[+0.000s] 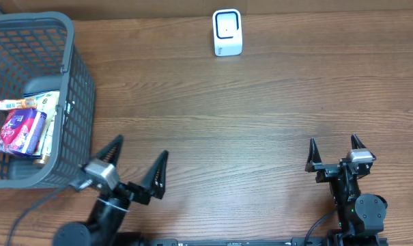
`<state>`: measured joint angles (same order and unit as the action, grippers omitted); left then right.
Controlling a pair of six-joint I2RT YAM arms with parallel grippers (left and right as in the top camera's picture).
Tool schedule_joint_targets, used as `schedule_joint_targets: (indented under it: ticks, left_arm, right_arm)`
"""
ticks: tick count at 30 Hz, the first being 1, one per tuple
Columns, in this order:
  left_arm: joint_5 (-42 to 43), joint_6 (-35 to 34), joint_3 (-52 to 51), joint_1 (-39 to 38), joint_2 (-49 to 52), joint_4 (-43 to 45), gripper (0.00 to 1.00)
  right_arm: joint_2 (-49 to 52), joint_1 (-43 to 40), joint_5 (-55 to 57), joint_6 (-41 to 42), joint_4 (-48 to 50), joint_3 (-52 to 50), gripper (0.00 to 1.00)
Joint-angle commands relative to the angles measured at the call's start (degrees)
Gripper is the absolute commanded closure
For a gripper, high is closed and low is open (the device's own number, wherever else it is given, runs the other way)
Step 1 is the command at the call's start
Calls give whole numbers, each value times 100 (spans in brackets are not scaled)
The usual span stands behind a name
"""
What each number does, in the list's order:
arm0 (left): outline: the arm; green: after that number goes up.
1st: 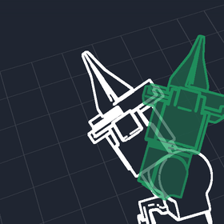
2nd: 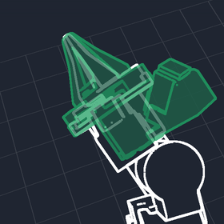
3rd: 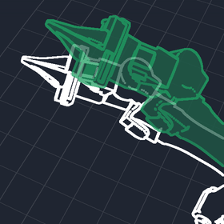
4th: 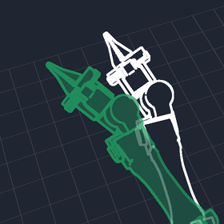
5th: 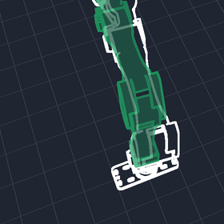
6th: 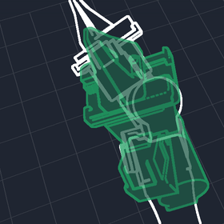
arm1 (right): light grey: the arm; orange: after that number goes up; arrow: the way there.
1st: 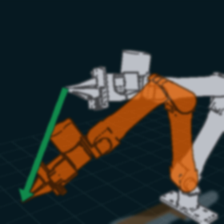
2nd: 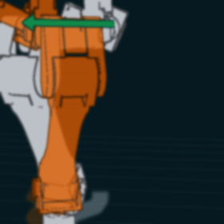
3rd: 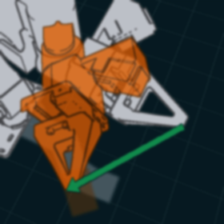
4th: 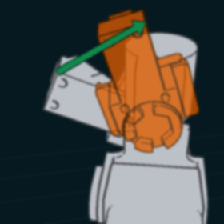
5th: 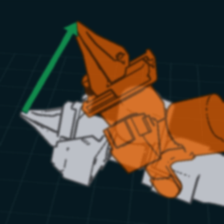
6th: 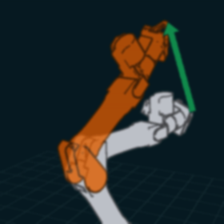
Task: Scan the item barcode
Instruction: 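Reach the left gripper into the basket and grasp the purple-red box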
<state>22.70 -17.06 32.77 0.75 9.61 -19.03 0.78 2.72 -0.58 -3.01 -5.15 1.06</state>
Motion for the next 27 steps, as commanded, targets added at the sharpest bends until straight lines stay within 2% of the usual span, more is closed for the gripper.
schedule_joint_targets:
  ticks: [1, 3, 6, 9, 12, 15, 17, 20, 22, 24, 27]
  left_arm:
    - [-31, 1156, 1617, -2, 1172, -1246, 0]
    - [396, 1510, 2271, -2, 1716, -1683, 0]
    - [498, 2181, 2977, -2, 2275, -1963, 0]
    - [-466, 1696, 4100, 2, 3106, -2802, 0]
    - [-791, 1690, 5543, 2, 4194, -4081, 0]
    - [-774, 1694, 6568, -2, 5040, -4723, 0]
    - [-1143, 1740, 6990, 7, 5451, -4870, 0]
    - [-2258, 861, 7628, 179, 5914, -5003, 0]
    - [-2562, 629, 8120, 516, 6234, -5154, 0]
    - [-2702, 197, 8647, 1169, 6588, -5261, 0]
    - [-3091, -542, 8841, 2107, 6830, -5149, 0]
  right_arm:
    - [-61, -22, 55, -7, 31, -59, 0]
    - [-61, -22, 55, -7, 33, -59, 0]
    - [-61, -22, 55, -7, 33, -59, 0]
    - [-61, -22, 55, -7, 31, -59, 0]
    - [-61, -22, 55, -7, 31, -59, 0]
    - [-61, -22, 55, -7, 31, -59, 0]
    - [-61, -22, 55, -7, 31, -59, 0]
    - [-61, -22, 55, -7, 31, -59, 0]
    - [-61, -22, 55, -7, 31, -59, 0]
    - [-61, -22, 55, -7, 31, -59, 0]
    - [-61, -22, 55, -7, 31, -59, 0]
